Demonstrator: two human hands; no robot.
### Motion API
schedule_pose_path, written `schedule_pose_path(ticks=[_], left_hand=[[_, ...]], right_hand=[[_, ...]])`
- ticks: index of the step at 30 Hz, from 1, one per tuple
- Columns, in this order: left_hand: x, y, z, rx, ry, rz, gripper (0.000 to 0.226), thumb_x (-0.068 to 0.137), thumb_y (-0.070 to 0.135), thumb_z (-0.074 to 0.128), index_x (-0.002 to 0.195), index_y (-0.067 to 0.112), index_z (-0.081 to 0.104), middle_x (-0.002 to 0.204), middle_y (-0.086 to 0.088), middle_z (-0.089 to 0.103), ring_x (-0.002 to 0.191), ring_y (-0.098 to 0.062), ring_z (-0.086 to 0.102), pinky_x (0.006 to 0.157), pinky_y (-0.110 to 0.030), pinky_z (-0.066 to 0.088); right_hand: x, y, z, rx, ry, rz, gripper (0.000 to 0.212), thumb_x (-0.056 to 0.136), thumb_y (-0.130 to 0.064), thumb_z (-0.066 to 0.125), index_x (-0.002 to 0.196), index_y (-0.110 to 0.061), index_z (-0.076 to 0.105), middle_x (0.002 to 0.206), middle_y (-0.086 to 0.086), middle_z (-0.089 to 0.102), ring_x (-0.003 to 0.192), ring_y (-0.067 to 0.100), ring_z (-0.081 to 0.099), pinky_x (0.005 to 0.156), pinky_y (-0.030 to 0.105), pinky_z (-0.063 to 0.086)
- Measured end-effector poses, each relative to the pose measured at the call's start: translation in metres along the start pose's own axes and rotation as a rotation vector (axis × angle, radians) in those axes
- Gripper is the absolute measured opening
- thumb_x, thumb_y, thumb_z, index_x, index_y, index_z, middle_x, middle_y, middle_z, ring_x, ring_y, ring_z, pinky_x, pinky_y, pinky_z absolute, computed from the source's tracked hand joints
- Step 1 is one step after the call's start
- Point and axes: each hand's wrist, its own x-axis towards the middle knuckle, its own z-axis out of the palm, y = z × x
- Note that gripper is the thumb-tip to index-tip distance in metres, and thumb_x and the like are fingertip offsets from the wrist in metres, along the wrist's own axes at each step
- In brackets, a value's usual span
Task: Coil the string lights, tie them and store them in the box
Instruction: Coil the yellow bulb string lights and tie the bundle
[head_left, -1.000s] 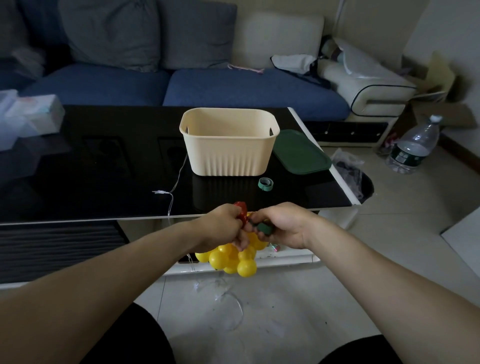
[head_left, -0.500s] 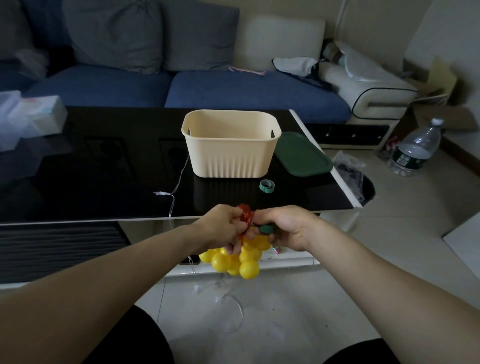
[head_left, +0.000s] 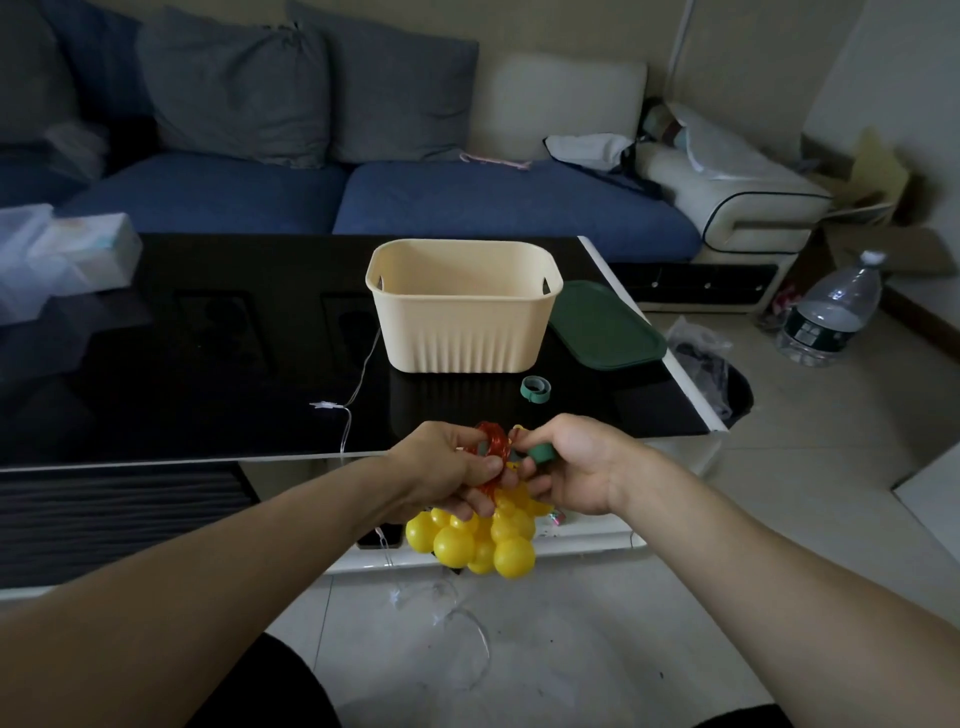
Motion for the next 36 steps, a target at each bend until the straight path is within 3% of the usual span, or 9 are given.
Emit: schedule_pose_path(ticks=[4, 6, 8, 12, 17, 26, 31, 34, 36], left_hand=[[-0.001, 0.001, 0.001, 0.023, -0.014, 0.003, 0.005, 0.096, 0.008, 0.06, 0.093, 0.004, 0.06, 0.056, 0.005, 0.066, 0.043, -0.007, 0.058, 0.045, -0.02, 0.048], [0.0, 0.002, 0.002, 0.029, -0.004, 0.001, 0.005, 0.097, 0.009, 0.06, 0.095, 0.005, 0.062, 0.054, 0.002, 0.063, 0.041, -0.007, 0.056, 0.044, -0.02, 0.047], [0.001, 0.002, 0.003, 0.065, 0.006, 0.011, 0.009, 0.097, 0.009, 0.059, 0.099, 0.002, 0.065, 0.06, -0.006, 0.064, 0.039, -0.008, 0.053, 0.042, -0.02, 0.045], [0.006, -0.002, 0.006, 0.104, 0.014, 0.045, 0.016, 0.099, 0.006, 0.055, 0.107, -0.004, 0.066, 0.094, -0.029, 0.066, 0.036, -0.01, 0.049, 0.041, -0.021, 0.042], [0.01, -0.005, 0.011, 0.12, 0.01, 0.089, 0.016, 0.1, 0.001, 0.05, 0.109, -0.01, 0.058, 0.081, -0.014, 0.058, 0.038, -0.011, 0.049, 0.041, -0.024, 0.042], [0.013, -0.006, 0.016, 0.127, 0.103, 0.125, 0.011, 0.099, 0.005, 0.055, 0.097, 0.003, 0.064, 0.062, -0.004, 0.059, 0.038, -0.012, 0.05, 0.042, -0.025, 0.044], [0.012, -0.006, 0.018, 0.158, 0.155, 0.126, 0.009, 0.096, 0.004, 0.059, 0.091, 0.002, 0.066, 0.066, -0.018, 0.056, 0.037, -0.011, 0.048, 0.042, -0.024, 0.044], [0.011, -0.005, 0.015, 0.111, 0.207, 0.096, 0.015, 0.093, -0.003, 0.059, 0.086, 0.003, 0.07, 0.059, -0.013, 0.057, 0.035, -0.009, 0.044, 0.041, -0.022, 0.042], [0.008, -0.002, 0.012, 0.074, 0.238, 0.091, 0.014, 0.094, -0.002, 0.058, 0.094, 0.0, 0.072, 0.045, 0.002, 0.056, 0.032, -0.005, 0.041, 0.039, -0.019, 0.039]], right_hand=[[-0.005, -0.003, 0.008, 0.034, -0.018, 0.007, 0.026, 0.094, -0.005, 0.046, 0.075, -0.008, 0.064, 0.061, 0.004, 0.053, 0.046, 0.008, 0.043, 0.039, 0.017, 0.029], [-0.007, -0.004, 0.012, -0.022, -0.026, -0.011, 0.024, 0.09, -0.011, 0.054, 0.07, -0.008, 0.066, 0.059, 0.003, 0.056, 0.047, 0.008, 0.042, 0.043, 0.017, 0.029], [-0.007, -0.004, 0.016, -0.11, -0.019, -0.049, 0.017, 0.09, -0.013, 0.062, 0.074, -0.008, 0.063, 0.058, 0.002, 0.056, 0.048, 0.007, 0.039, 0.04, 0.016, 0.028], [0.004, 0.001, 0.017, -0.213, 0.128, -0.133, 0.015, 0.086, -0.007, 0.074, 0.077, -0.004, 0.063, 0.056, 0.007, 0.05, 0.043, 0.009, 0.041, 0.036, 0.017, 0.031], [0.007, -0.003, 0.013, -0.368, 0.181, -0.184, 0.004, 0.086, -0.002, 0.071, 0.085, -0.005, 0.069, 0.066, 0.009, 0.06, 0.047, 0.012, 0.05, 0.043, 0.022, 0.036], [0.007, -0.006, 0.02, -0.467, 0.292, -0.281, 0.02, 0.086, 0.001, 0.067, 0.088, -0.013, 0.054, 0.043, 0.0, 0.053, 0.045, 0.014, 0.045, 0.04, 0.02, 0.04], [0.01, -0.003, 0.019, -0.509, 0.305, -0.324, 0.024, 0.084, 0.0, 0.073, 0.099, -0.012, 0.058, 0.056, 0.004, 0.058, 0.046, 0.013, 0.05, 0.043, 0.022, 0.044], [0.015, -0.001, 0.014, -0.643, 0.333, -0.44, 0.028, 0.081, -0.017, 0.083, 0.104, -0.014, 0.067, 0.059, 0.004, 0.068, 0.05, 0.014, 0.061, 0.051, 0.026, 0.05], [0.015, -0.001, 0.01, -0.7, 0.338, -0.507, 0.031, 0.082, -0.026, 0.083, 0.108, -0.014, 0.071, 0.065, 0.007, 0.073, 0.058, 0.016, 0.068, 0.06, 0.029, 0.053]])
